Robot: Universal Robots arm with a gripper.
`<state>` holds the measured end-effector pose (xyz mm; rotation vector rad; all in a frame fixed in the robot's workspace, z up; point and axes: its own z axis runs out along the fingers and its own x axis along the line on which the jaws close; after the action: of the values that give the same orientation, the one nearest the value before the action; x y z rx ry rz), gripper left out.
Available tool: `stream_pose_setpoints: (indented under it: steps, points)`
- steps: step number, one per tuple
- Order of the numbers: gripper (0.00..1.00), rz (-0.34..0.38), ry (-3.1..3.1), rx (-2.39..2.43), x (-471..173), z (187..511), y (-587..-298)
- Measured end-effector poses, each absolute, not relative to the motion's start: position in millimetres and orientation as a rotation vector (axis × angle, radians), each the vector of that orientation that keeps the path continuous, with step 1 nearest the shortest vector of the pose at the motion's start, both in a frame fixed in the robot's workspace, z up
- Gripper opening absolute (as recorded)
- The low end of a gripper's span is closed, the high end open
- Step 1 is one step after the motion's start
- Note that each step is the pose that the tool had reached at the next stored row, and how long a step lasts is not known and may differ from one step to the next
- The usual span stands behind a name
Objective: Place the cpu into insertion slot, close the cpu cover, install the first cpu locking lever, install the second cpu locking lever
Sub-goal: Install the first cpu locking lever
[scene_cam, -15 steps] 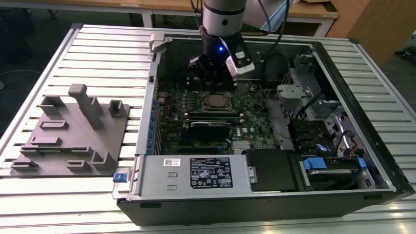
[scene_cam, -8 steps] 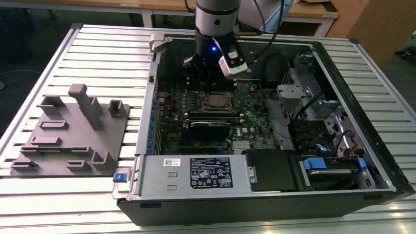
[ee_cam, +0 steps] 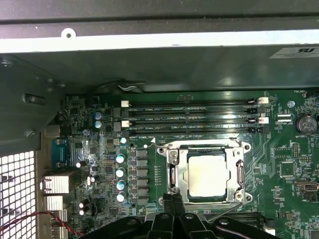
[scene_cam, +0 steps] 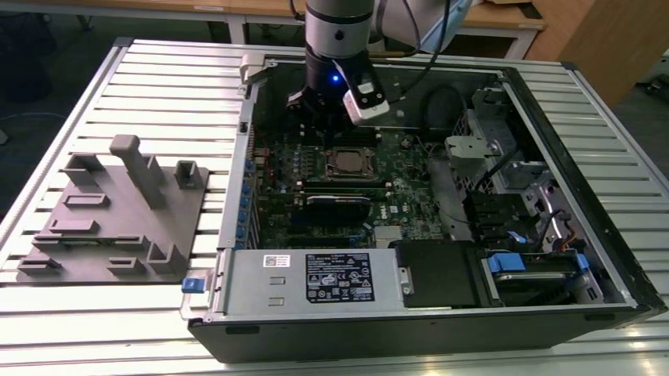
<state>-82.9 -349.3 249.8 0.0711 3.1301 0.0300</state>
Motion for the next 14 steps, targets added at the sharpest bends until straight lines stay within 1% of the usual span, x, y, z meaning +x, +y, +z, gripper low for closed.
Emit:
stream_pose_setpoints:
  steps: [14]
  points:
    - [0.11,0.03,3.13,0.071,-85.8,249.8,-346.4]
